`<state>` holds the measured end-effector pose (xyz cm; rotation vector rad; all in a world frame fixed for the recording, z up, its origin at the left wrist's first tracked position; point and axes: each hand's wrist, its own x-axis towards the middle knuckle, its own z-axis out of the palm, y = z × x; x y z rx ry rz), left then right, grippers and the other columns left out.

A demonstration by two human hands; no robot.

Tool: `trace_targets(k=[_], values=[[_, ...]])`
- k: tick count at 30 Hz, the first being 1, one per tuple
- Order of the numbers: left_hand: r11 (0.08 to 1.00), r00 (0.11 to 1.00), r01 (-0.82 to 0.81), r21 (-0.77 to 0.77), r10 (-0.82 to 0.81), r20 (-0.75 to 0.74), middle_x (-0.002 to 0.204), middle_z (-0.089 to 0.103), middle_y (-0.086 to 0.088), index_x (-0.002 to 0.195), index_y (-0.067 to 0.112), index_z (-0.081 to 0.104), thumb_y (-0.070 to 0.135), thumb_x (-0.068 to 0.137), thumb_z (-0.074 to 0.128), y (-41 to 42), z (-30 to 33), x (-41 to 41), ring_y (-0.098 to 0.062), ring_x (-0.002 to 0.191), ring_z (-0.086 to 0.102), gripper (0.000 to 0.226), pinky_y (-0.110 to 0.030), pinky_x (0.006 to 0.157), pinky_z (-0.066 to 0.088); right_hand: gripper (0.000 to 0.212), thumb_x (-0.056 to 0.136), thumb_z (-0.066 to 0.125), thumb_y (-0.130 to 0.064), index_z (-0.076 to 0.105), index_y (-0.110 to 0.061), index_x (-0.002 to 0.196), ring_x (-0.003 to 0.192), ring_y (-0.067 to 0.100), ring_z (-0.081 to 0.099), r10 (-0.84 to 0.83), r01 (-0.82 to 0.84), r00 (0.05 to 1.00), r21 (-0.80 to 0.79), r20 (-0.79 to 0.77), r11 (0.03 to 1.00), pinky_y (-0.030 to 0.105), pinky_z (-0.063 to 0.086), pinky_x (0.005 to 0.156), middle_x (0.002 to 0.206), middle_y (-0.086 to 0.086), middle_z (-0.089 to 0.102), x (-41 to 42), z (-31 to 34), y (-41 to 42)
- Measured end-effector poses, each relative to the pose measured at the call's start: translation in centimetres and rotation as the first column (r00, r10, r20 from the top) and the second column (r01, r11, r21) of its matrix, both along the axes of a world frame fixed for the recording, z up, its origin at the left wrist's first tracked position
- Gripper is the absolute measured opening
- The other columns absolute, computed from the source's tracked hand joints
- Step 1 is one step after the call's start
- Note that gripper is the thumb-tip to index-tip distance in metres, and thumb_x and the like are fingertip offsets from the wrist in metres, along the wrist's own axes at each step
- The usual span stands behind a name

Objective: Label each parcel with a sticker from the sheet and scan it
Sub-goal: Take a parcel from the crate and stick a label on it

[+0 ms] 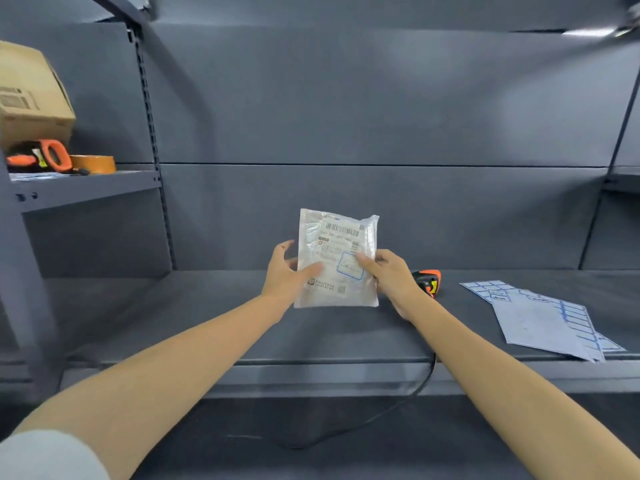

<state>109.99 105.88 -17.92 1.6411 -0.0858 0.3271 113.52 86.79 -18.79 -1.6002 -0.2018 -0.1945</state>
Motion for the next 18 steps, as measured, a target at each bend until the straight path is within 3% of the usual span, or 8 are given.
trace_targets(k=[5,8,12,14,16,18], values=[[0.994,0.998,0.062,-0.088,-0.064,-0.014,0.107,0.069,-0.001,0.118,0.024,0.048,0.003,0.077,0.076,-2.5,-3.3,0.1,-0.005,0.084,0.068,0.054,-0.012,0.057,0.050,0.021,0.086,0.071,-0.031,0.060,-0.014,0.093,0.092,0.023,0.069,-0.145,0.146,0.989,-0.052,0.020,0.988,0.037,0.057,0.081,0.099,0.006,0.071,0.4,-1.1,-0.5],[0.996,1.000,-0.003,-0.091,0.001,-0.029,0.108,0.069,-0.004,0.118,0.024,0.051,-0.002,0.079,0.072,-3.3,-4.6,0.5,-0.017,0.093,0.068,0.051,-0.023,0.071,0.054,0.027,0.085,0.071,-0.038,0.059,-0.015,0.094,0.091,0.018,0.068,-0.144,0.145,0.989,-0.155,0.020,0.977,0.035,0.056,0.081,0.098,0.002,0.070,0.5,-2.1,-1.0],[0.997,0.997,-0.056,-0.050,0.054,-0.046,0.112,0.067,-0.003,0.114,0.023,0.054,-0.008,0.081,0.065,-3.7,-5.9,1.5,-0.022,0.104,0.064,0.047,-0.038,0.091,0.052,0.025,0.093,0.054,-0.044,0.048,-0.024,0.077,0.065,0.006,0.046,-0.262,0.264,0.964,-0.251,0.040,0.931,0.021,0.038,0.059,0.073,-0.009,0.049,1.7,-2.5,-2.7],[0.996,0.996,-0.081,-0.041,0.079,-0.048,0.113,0.066,-0.002,0.115,0.021,0.055,-0.009,0.082,0.063,-3.7,-6.4,1.9,-0.021,0.106,0.063,0.046,-0.039,0.094,0.050,0.015,0.094,0.052,-0.035,0.050,-0.020,0.092,0.081,0.017,0.046,-0.417,0.410,0.908,-0.278,0.038,0.869,0.029,0.040,0.070,0.089,-0.001,0.049,2.8,-2.7,-4.0],[0.995,0.995,-0.093,-0.038,0.091,-0.043,0.112,0.066,0.000,0.114,0.021,0.057,-0.010,0.082,0.062,-3.8,-6.7,2.4,-0.019,0.105,0.062,0.045,-0.037,0.093,0.050,0.034,0.093,0.055,-0.025,0.049,-0.006,0.121,0.115,0.032,0.043,-0.563,0.529,0.826,-0.384,0.029,0.757,0.039,0.037,0.095,0.123,0.012,0.047,3.8,-3.3,-4.9],[0.995,0.995,-0.091,-0.031,0.090,-0.039,0.112,0.066,0.000,0.110,0.024,0.057,-0.010,0.082,0.062,-3.7,-6.8,2.7,-0.018,0.103,0.062,0.045,-0.033,0.090,0.050,0.048,0.090,0.058,-0.019,0.041,0.004,0.129,0.128,0.038,0.034,-0.647,0.583,0.762,-0.466,0.028,0.666,0.041,0.031,0.104,0.136,0.022,0.040,4.2,-4.0,-5.1]])
